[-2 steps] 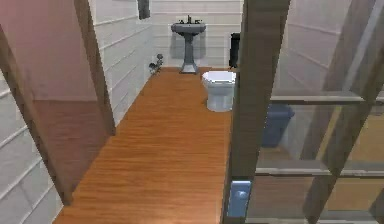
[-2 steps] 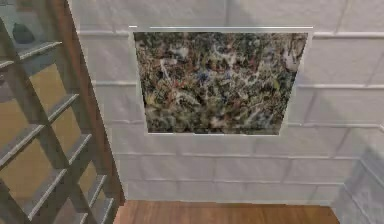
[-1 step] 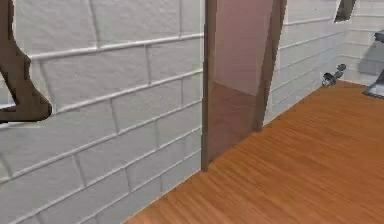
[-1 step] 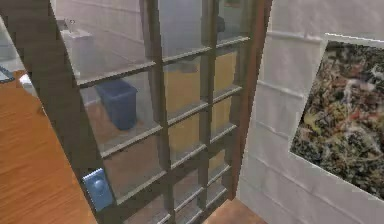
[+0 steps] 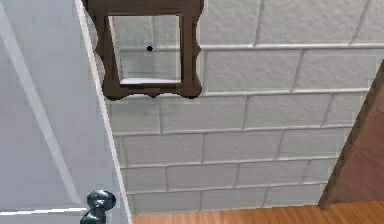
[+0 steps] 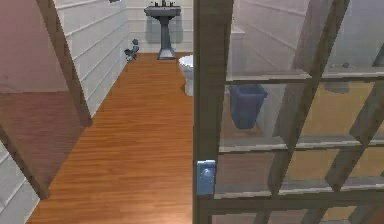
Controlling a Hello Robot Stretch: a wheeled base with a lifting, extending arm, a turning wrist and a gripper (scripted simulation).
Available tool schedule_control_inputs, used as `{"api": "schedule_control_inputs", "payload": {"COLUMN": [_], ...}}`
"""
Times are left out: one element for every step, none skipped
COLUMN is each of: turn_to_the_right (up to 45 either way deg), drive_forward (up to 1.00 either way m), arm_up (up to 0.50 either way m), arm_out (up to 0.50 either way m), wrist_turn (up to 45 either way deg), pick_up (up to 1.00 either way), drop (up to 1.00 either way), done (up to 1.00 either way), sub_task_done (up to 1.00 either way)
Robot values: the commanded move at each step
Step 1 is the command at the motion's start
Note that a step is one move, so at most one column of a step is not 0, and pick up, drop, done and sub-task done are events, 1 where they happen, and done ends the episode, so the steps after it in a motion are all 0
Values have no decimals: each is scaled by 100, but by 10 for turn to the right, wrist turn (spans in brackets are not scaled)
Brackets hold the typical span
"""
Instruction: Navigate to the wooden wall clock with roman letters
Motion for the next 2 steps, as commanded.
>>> {"api": "schedule_control_inputs", "payload": {"turn_to_the_right": [0,-120], "drive_forward": [20,0], "arm_up": [0,0], "arm_out": [0,0], "wrist_turn": [0,0], "pick_up": [0,0], "drop": [0,0], "done": [0,0], "sub_task_done": [0,0]}}
